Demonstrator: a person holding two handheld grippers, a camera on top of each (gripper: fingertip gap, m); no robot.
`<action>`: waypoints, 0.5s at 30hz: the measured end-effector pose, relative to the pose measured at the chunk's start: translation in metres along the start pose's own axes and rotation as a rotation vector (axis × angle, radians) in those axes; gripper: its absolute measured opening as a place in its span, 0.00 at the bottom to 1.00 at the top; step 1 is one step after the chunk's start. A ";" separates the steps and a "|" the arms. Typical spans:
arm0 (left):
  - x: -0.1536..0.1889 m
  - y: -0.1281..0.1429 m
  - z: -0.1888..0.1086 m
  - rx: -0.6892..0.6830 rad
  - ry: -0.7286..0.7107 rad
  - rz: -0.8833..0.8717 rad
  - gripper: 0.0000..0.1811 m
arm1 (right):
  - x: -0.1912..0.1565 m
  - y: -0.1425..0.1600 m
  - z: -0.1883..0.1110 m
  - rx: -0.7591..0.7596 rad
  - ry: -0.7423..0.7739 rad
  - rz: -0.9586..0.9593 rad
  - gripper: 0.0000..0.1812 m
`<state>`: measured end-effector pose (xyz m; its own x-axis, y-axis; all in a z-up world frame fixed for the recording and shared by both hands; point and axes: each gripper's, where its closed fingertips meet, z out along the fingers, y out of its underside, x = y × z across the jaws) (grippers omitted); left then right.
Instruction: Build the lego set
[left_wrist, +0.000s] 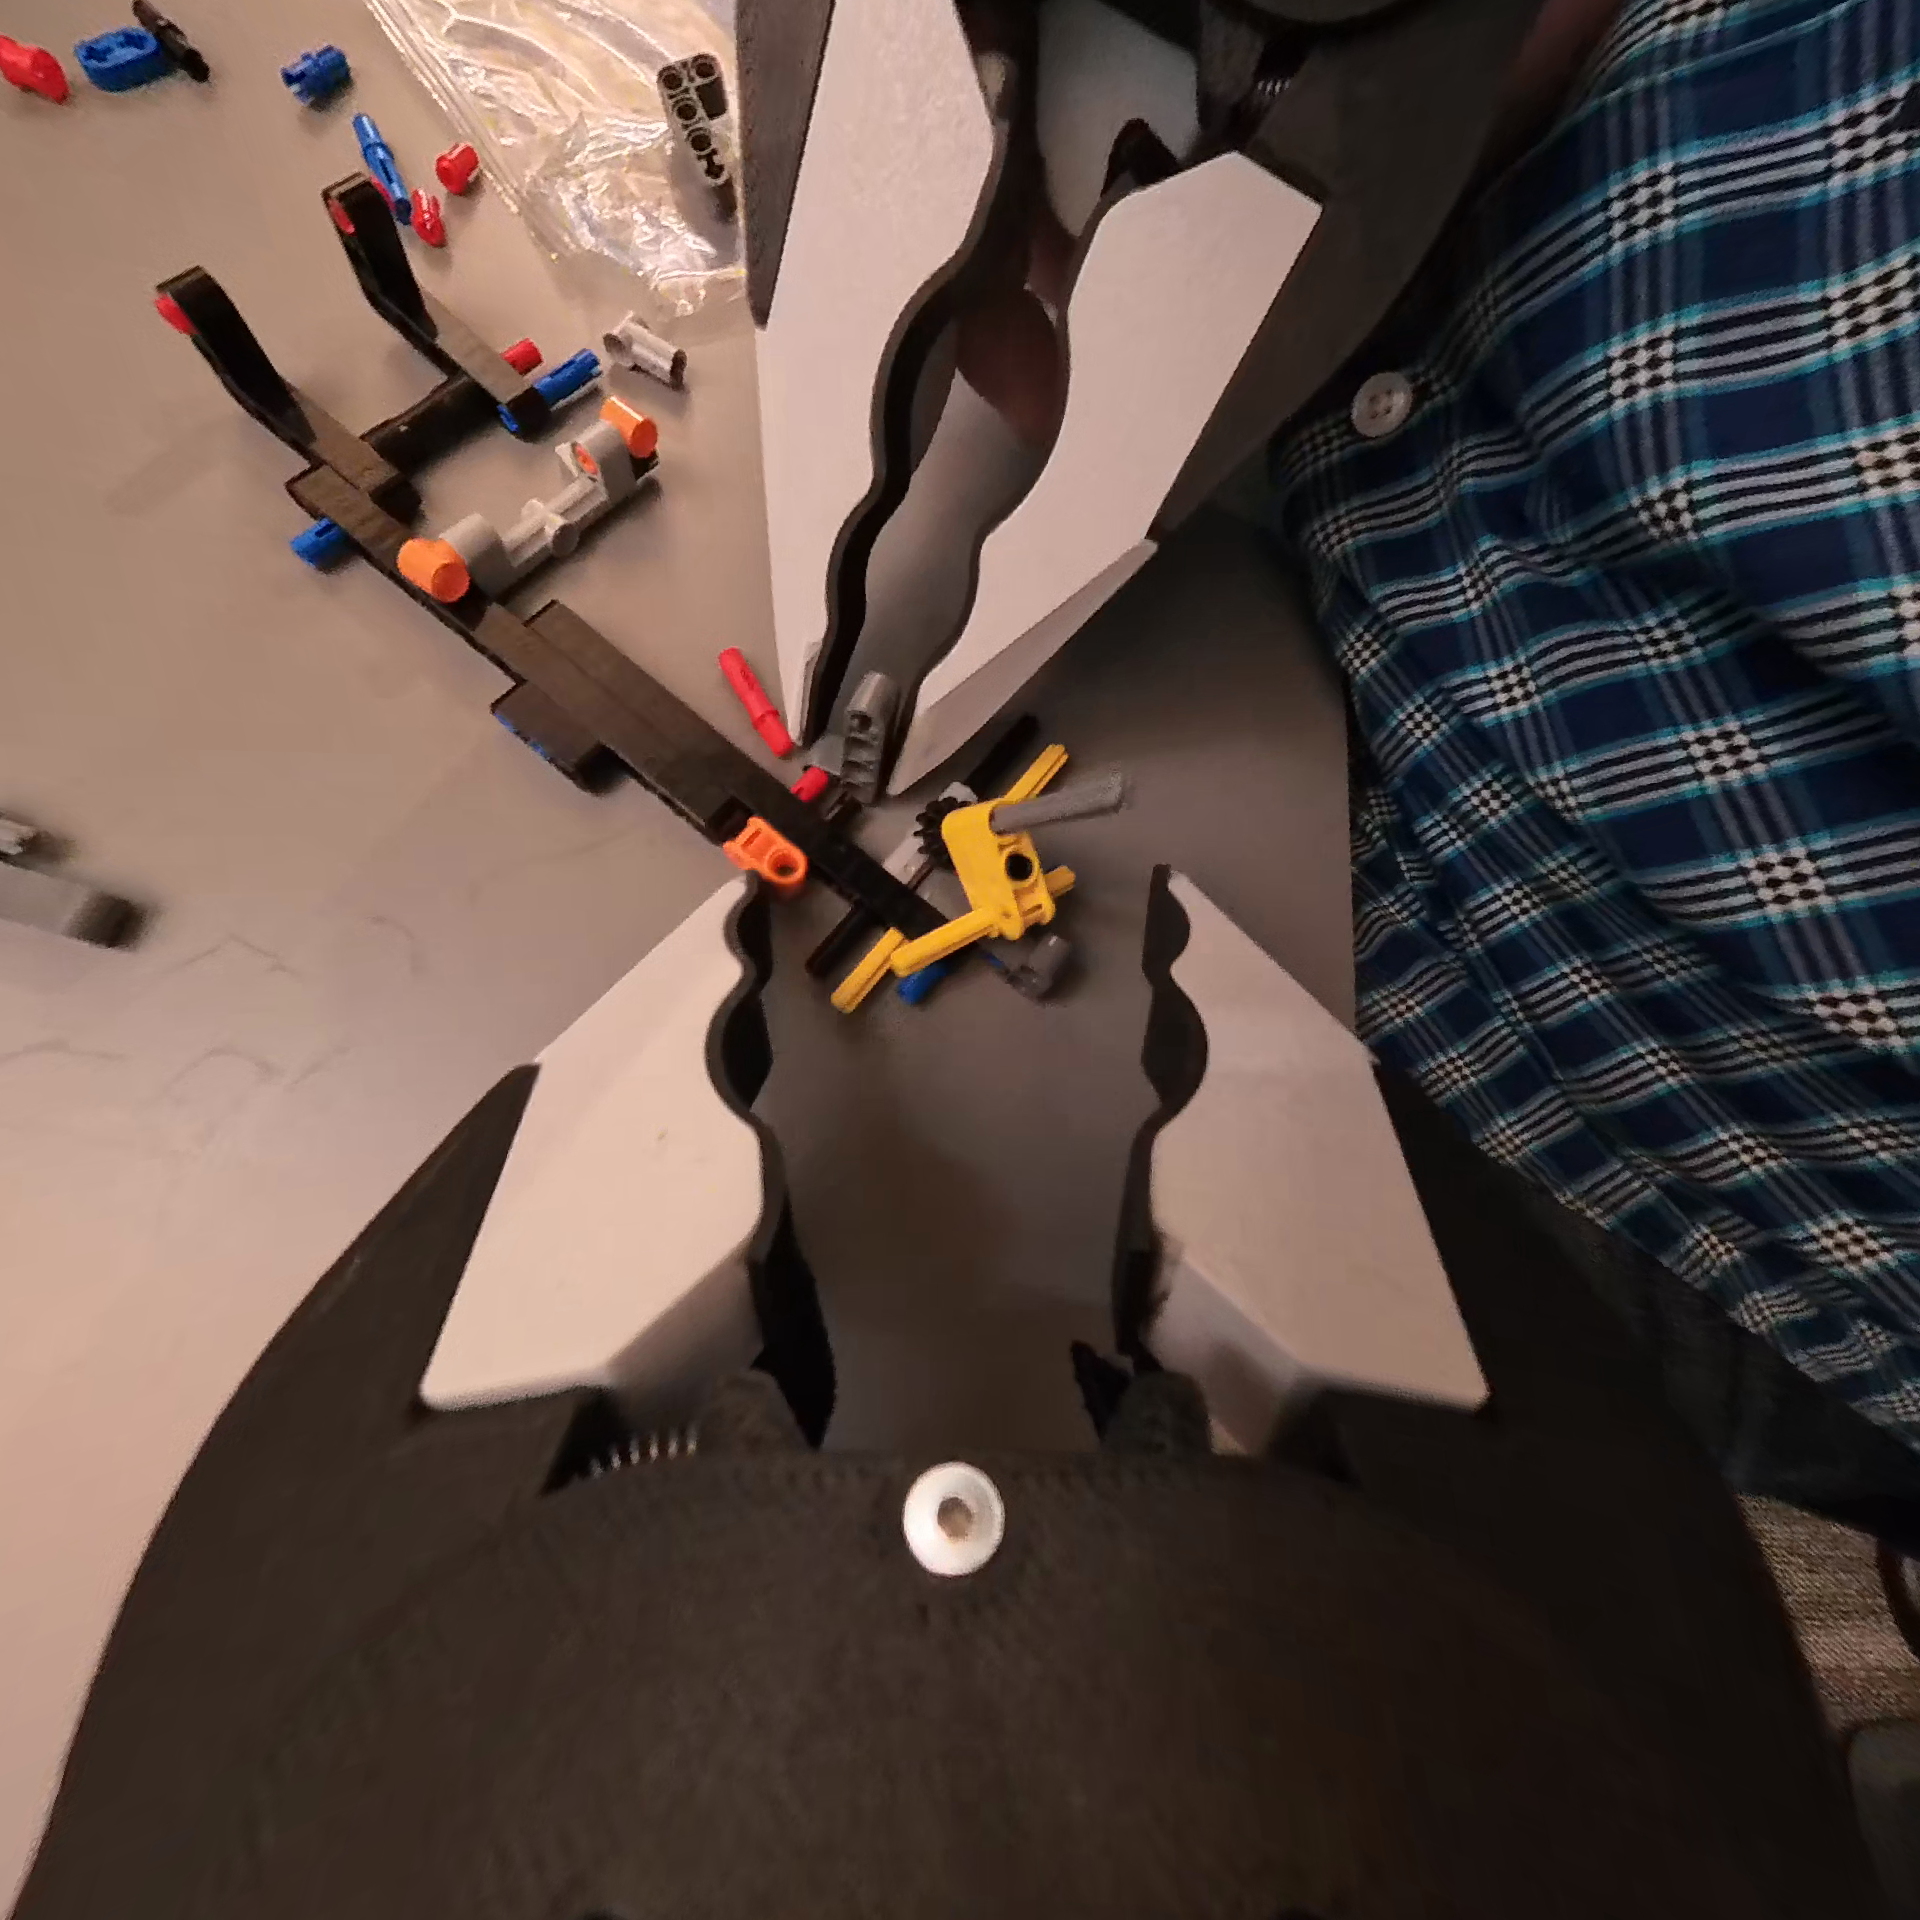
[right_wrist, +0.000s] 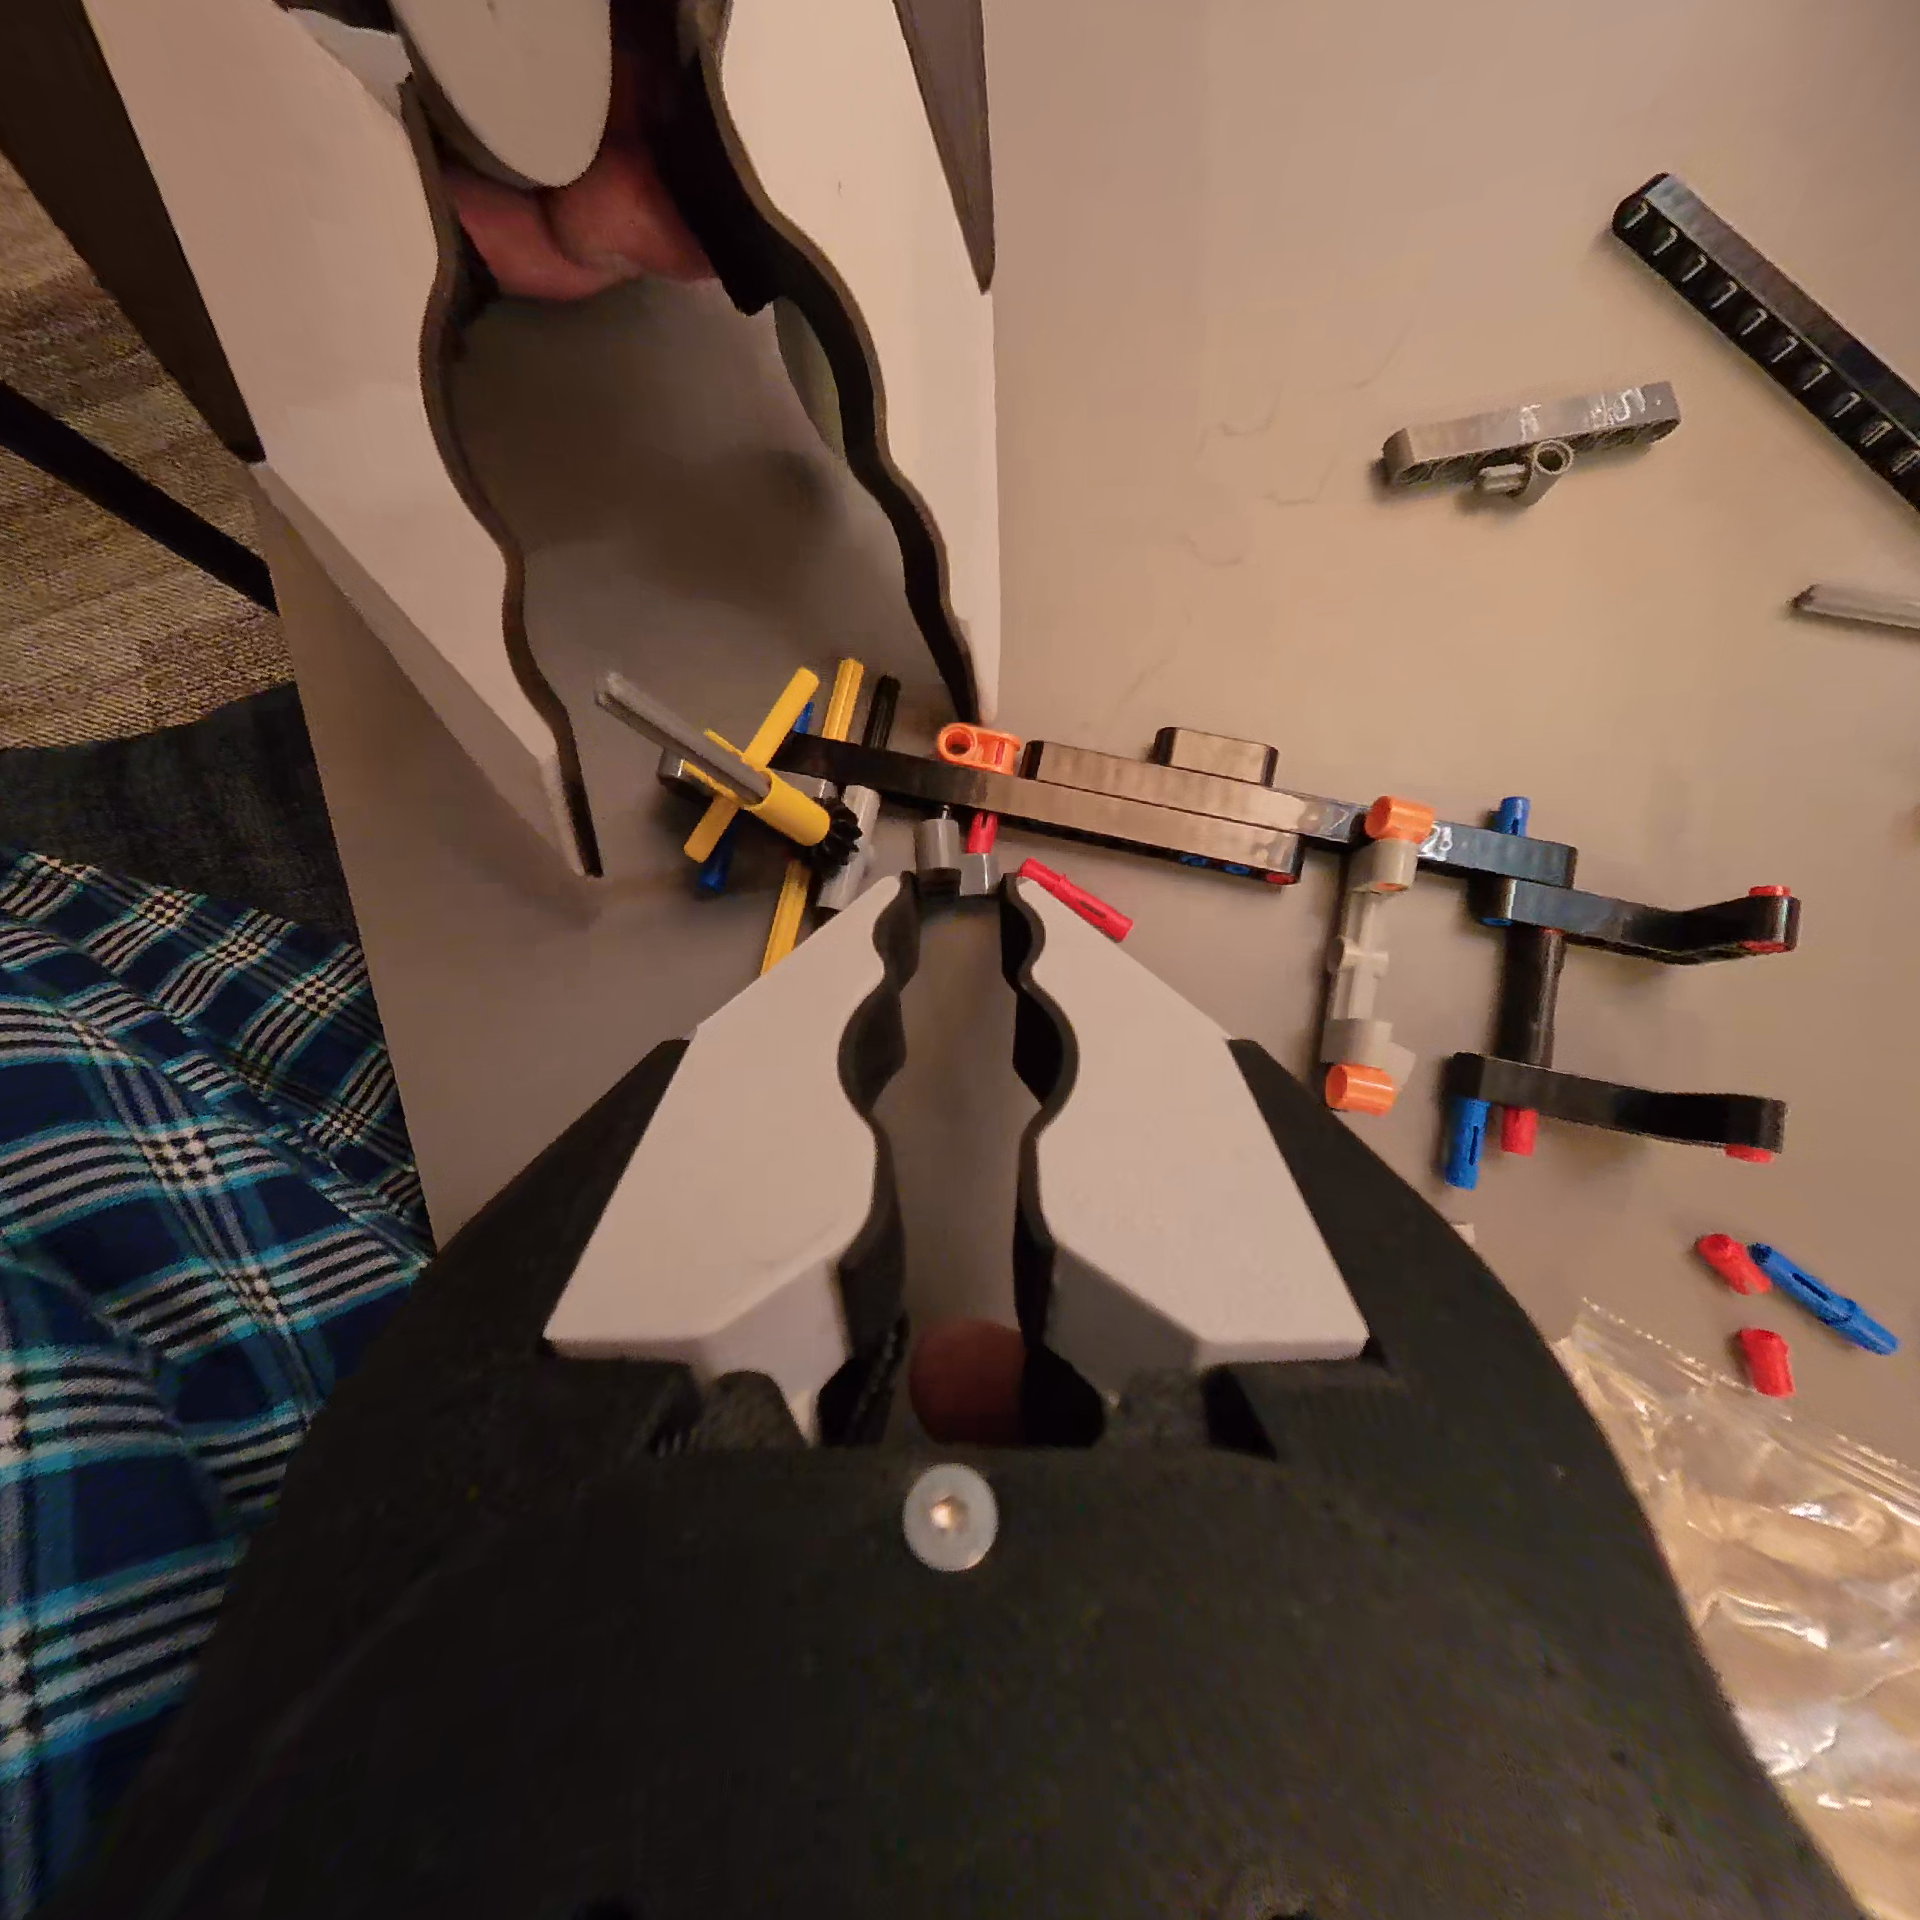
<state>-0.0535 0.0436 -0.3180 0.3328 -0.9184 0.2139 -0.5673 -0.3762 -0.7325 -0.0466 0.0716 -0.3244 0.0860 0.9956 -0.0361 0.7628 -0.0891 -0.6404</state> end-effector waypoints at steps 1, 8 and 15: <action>0.000 -0.001 0.001 0.002 -0.002 0.001 0.39 | 0.000 0.000 0.000 0.000 0.001 -0.002 0.07; -0.003 -0.002 0.002 0.017 -0.038 -0.027 0.35 | -0.004 0.000 0.000 0.004 -0.004 0.018 0.07; -0.005 -0.004 0.004 0.027 -0.110 -0.059 0.35 | -0.005 -0.001 0.001 -0.004 0.002 0.042 0.07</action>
<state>-0.0498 0.0504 -0.3192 0.4463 -0.8753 0.1863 -0.5244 -0.4245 -0.7381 -0.0478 0.0670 -0.3242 0.1195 0.9909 -0.0619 0.7607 -0.1314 -0.6356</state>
